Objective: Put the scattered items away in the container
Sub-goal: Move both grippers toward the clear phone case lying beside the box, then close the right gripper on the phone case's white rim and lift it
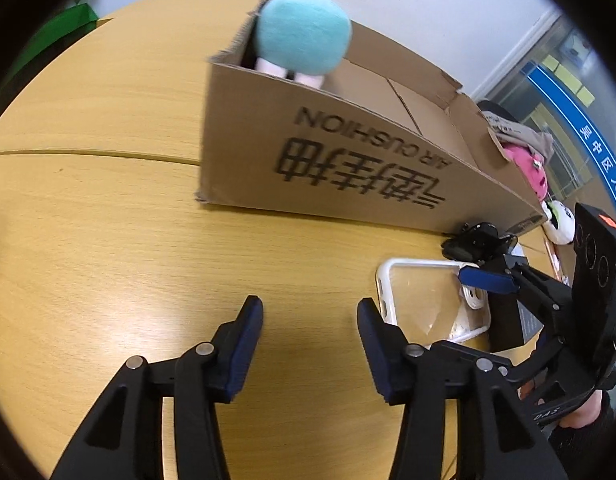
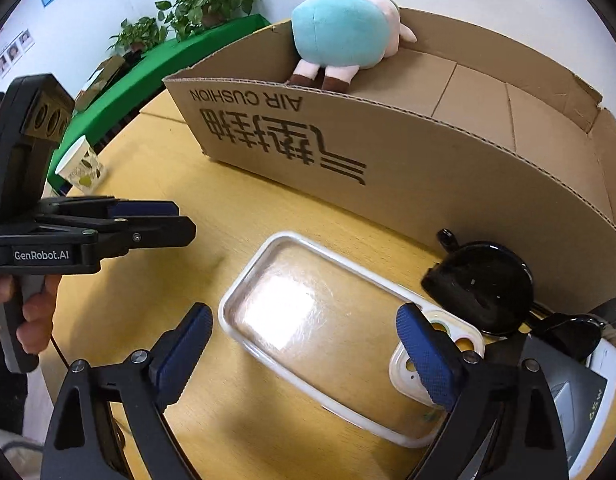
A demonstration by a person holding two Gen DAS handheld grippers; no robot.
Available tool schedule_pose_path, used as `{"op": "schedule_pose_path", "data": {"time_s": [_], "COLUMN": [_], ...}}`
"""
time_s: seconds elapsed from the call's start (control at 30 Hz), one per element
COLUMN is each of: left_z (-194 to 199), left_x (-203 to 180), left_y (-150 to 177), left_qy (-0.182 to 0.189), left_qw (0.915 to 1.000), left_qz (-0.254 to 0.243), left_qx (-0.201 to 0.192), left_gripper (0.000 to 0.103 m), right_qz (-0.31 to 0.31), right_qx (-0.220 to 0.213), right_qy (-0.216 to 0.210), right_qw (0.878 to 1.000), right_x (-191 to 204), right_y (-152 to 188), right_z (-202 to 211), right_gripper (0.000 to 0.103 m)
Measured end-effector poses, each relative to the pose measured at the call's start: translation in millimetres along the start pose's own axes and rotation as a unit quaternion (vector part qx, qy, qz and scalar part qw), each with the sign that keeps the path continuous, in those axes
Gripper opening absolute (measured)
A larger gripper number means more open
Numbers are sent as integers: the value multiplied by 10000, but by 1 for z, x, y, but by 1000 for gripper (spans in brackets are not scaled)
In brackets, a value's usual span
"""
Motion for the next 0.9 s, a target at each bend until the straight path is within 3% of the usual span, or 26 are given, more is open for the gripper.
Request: {"op": "schedule_pose_path", "data": {"time_s": [0.17, 0.37, 0.5, 0.67, 0.83, 0.9], "left_z": [-5, -2, -2, -6, -15, -20], "left_x": [-4, -2, -1, -4, -23, -31], "left_y": [-1, 1, 4, -1, -5, -8], "left_qy": [24, 97, 173, 188, 339, 407], "left_qw": [10000, 9999, 9998, 9997, 9991, 9986], "left_qz": [-28, 38, 86, 143, -91, -186], "left_qx": [65, 17, 13, 63, 226, 285], "left_gripper": [48, 48, 48, 48, 48, 48], "right_qz": [8, -177, -147, -58, -141, -245], "right_qx": [89, 97, 124, 77, 43, -25], "right_qy": [253, 238, 183, -7, -748, -412], "right_qw": [9996, 9995, 9996, 10000, 9971, 9988], "right_x": [-16, -24, -20, -7, 1, -16], "right_y": [-6, -4, -8, -16, -6, 3], "right_z": [-7, -2, -7, -15, -5, 1], "right_gripper": [95, 96, 102, 103, 102, 98]}}
Point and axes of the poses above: each gripper's, at about its wrist camera, not at the fingertips, and z roughly against the way its jaws point, x to its left, y to its underside, the point moved 6 cm from there along -z, roughly the way its jaws point, and after that the axes turned 6 degrees about -z, right-handed, at the moved point
